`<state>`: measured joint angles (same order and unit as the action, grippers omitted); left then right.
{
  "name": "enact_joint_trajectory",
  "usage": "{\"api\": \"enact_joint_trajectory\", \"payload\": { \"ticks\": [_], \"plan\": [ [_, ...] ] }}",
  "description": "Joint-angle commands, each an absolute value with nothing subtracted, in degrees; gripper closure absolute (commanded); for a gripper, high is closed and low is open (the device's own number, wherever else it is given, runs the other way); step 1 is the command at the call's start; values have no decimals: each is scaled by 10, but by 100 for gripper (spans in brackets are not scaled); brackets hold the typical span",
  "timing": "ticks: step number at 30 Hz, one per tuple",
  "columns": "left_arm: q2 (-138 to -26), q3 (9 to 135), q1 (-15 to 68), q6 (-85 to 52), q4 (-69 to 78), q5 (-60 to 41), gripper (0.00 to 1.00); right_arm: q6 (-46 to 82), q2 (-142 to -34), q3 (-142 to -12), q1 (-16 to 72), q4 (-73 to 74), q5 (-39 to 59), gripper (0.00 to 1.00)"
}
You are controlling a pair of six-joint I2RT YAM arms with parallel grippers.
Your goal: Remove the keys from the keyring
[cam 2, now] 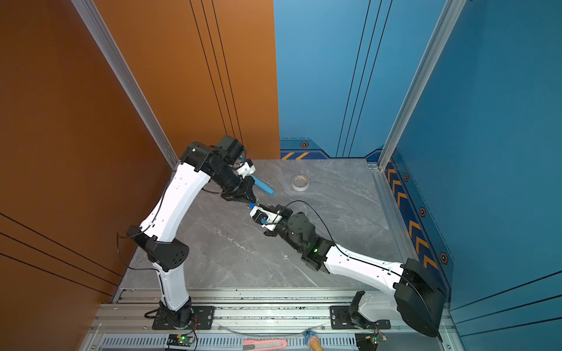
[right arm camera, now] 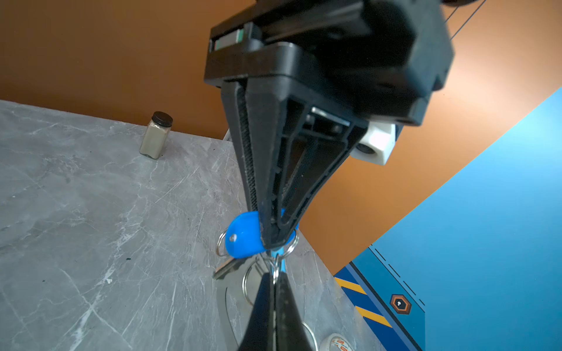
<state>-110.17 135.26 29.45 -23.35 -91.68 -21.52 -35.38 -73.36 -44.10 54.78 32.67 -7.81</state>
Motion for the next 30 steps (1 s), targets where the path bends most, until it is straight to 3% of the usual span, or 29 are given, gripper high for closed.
{"api": "enact_joint_trajectory", "payload": {
  "ticks": [1,8,19,30],
  "plan": [
    [-1105,1344,288,-225,-1010,-157,100,-392,-700,-462,569,339,-37,100],
    [-1101,1382,293,-229,-1010,-163,100,-349,-689,-445,553,304,-3,100],
    [-1077,1400,318,-264,-1011,-161,100,-165,-680,-391,489,403,29,100],
    [-1068,1422,327,-272,-1011,-154,100,-90,-674,-360,472,423,57,99]
  ]
}}
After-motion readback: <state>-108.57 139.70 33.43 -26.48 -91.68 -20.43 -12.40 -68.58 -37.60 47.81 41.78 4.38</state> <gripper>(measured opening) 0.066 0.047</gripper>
